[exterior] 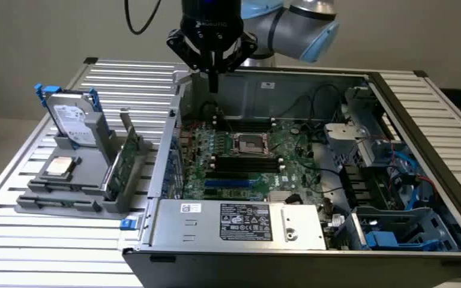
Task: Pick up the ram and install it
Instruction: 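Reach for the ram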
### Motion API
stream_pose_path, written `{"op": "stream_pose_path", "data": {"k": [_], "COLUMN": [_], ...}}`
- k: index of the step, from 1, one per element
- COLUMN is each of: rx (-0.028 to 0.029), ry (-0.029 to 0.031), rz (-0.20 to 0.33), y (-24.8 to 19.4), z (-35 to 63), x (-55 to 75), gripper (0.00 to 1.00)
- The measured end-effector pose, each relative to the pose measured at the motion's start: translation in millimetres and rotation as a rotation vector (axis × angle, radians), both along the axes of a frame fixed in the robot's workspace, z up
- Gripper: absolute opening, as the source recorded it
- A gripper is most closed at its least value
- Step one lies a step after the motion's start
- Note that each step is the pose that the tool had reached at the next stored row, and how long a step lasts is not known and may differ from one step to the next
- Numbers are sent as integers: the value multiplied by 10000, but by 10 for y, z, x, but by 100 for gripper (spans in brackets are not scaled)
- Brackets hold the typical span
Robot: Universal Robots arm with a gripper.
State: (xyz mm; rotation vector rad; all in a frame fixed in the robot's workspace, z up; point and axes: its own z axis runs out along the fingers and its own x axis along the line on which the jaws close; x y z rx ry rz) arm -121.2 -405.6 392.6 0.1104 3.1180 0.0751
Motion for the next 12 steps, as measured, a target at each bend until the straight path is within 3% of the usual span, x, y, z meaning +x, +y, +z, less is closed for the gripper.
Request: {"op": "stream_pose_path", "data": {"k": [12], "rx": [-2], "ry": [1], "rz": [1], "y": [-3], "z": [1], "x": [-18], "gripper": [11]}}
